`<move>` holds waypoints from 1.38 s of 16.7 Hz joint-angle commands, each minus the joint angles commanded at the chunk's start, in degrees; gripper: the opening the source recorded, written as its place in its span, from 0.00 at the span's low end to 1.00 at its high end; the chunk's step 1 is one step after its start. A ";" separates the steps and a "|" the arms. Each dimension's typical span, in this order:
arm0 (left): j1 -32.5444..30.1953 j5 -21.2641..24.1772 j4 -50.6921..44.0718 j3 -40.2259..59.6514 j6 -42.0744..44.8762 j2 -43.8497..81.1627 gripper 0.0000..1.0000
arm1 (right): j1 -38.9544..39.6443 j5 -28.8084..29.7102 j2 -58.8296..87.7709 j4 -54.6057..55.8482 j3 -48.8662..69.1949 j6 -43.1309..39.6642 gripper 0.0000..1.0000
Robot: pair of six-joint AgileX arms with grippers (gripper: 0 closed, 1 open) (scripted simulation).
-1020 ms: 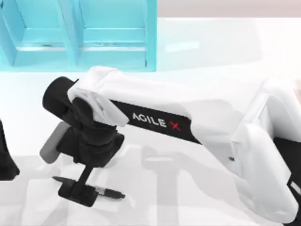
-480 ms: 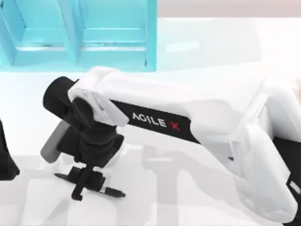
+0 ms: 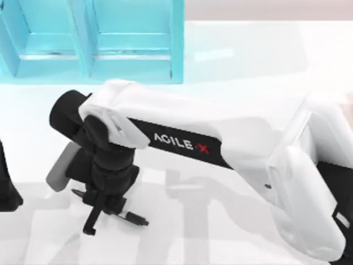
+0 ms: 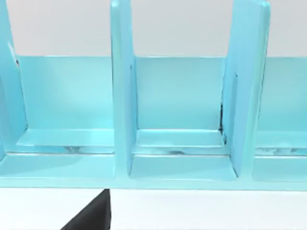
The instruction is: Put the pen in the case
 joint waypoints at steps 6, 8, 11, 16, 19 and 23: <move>0.00 0.00 0.00 0.00 0.00 0.00 1.00 | -0.80 2.43 -1.75 -2.70 3.14 -1.37 0.00; 0.00 0.00 0.00 0.00 0.00 0.00 1.00 | -0.79 2.43 -0.65 -7.11 7.60 -1.38 0.00; 0.00 0.00 0.00 0.00 0.00 0.00 1.00 | -0.86 2.48 -0.40 -14.74 18.57 -1.48 0.00; 0.00 0.00 0.00 0.00 0.00 0.00 1.00 | -1.03 2.52 1.03 -26.35 31.38 -1.49 0.00; 0.00 0.00 0.00 0.00 0.00 0.00 1.00 | -1.24 2.56 1.22 -27.49 32.46 -1.39 0.00; 0.00 0.00 0.00 0.00 0.00 0.00 1.00 | -1.33 2.84 1.11 -27.67 32.16 -0.84 0.00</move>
